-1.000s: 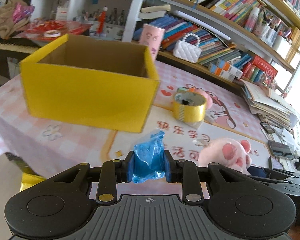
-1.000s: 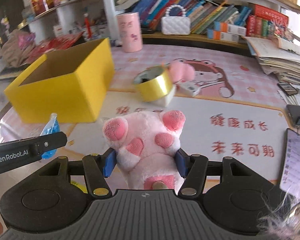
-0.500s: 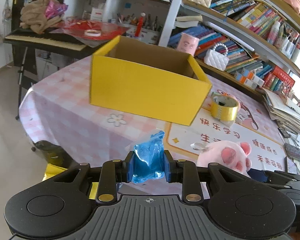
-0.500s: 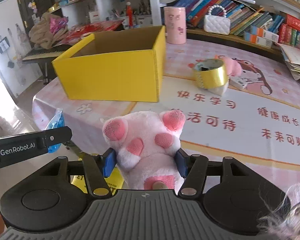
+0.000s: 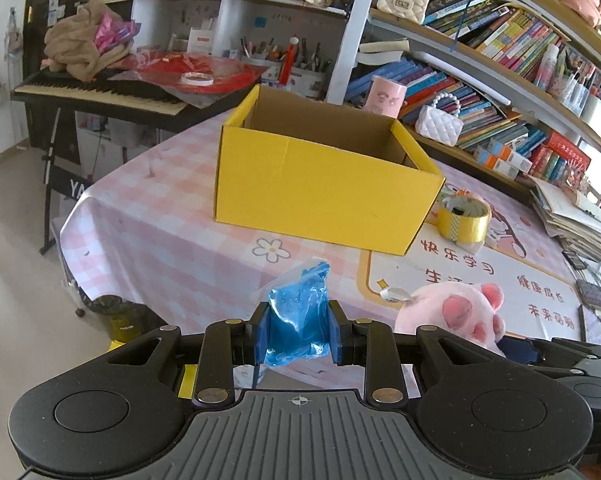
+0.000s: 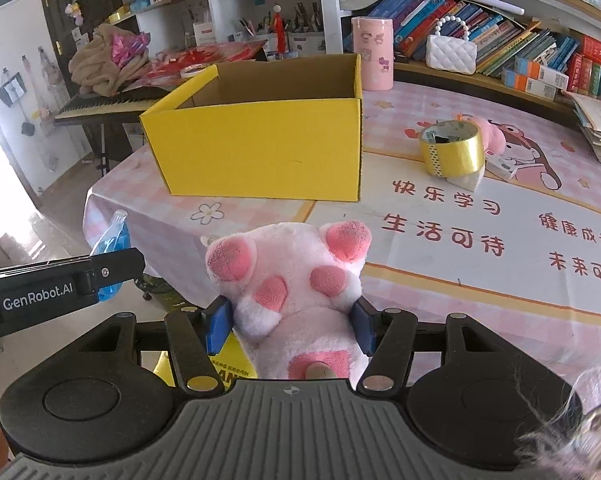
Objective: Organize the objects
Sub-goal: 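Carry the blue bag and pink plush pig over the yellow box with both grippers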
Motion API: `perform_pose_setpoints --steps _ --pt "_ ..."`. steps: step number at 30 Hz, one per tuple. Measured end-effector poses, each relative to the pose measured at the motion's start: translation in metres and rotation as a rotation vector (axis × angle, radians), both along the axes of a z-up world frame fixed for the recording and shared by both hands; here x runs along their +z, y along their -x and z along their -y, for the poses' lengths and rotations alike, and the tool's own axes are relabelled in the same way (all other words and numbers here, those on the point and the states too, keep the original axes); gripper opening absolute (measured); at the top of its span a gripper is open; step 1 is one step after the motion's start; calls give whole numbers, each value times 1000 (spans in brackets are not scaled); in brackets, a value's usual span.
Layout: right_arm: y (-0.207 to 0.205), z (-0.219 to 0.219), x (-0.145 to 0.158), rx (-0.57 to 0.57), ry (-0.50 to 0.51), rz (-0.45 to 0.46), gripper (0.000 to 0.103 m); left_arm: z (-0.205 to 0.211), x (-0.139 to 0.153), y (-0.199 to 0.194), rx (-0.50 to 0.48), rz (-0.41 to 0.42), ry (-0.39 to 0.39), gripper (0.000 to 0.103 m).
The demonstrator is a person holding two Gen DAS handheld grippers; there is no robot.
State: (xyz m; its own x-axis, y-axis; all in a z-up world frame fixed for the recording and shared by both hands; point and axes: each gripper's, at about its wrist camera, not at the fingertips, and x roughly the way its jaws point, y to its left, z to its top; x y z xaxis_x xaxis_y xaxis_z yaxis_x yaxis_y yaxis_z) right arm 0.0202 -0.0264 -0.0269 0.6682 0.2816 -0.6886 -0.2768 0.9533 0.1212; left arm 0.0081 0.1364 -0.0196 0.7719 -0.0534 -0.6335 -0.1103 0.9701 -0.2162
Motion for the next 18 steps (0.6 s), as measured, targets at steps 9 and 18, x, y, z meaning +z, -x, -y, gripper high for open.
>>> perform_pose_setpoints --steps 9,18 --pt "7 -16 4 -28 -2 29 57 -18 4 3 -28 32 -13 27" --pt "-4 -30 23 -41 -5 114 57 -32 25 -10 -56 114 -57 27"
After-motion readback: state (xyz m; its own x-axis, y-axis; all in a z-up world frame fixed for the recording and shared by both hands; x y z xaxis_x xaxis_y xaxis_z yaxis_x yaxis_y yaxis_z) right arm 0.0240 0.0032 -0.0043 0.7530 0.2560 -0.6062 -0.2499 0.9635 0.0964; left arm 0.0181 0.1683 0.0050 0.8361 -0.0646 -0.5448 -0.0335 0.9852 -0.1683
